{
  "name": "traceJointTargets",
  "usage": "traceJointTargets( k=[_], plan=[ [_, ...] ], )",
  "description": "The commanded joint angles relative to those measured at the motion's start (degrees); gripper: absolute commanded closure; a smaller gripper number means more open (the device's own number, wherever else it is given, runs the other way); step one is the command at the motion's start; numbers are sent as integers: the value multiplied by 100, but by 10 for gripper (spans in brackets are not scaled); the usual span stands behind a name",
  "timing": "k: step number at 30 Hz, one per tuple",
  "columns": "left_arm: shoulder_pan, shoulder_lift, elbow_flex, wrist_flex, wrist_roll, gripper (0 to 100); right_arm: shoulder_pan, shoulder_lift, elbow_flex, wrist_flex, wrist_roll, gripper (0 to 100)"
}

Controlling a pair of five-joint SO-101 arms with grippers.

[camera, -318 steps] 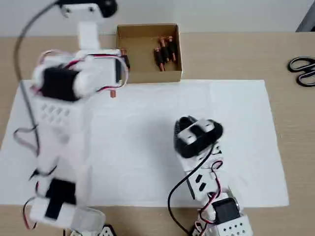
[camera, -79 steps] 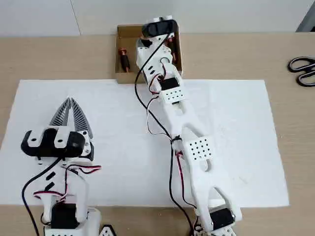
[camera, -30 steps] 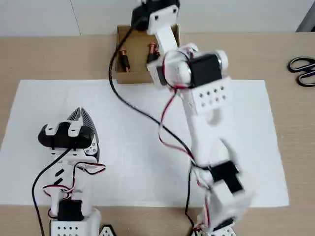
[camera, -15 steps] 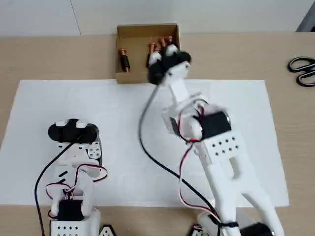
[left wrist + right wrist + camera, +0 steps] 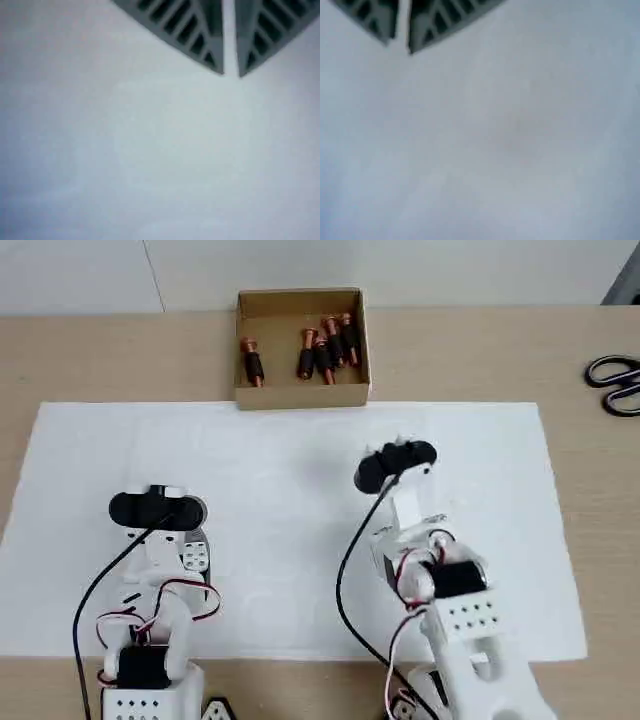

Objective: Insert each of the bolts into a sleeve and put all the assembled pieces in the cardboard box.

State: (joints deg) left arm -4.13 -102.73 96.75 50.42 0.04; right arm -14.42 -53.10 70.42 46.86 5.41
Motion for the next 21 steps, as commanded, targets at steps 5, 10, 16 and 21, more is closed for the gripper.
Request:
traceJointTargets(
  k=[5, 10, 16, 21],
  plan=[
    [-18, -44, -48, 35, 53, 994, 66, -1244, 1301, -92, -18, 995],
    [-18, -44, -48, 35, 53, 994, 251, -2510, 1820, -75, -18, 995],
    [-18, -44, -48, 18, 35, 994, 620, -4356, 2576, -66, -624, 995],
    [-18, -44, -48, 18, 35, 994, 699, -5103, 2593, 822, -1398, 995]
  ],
)
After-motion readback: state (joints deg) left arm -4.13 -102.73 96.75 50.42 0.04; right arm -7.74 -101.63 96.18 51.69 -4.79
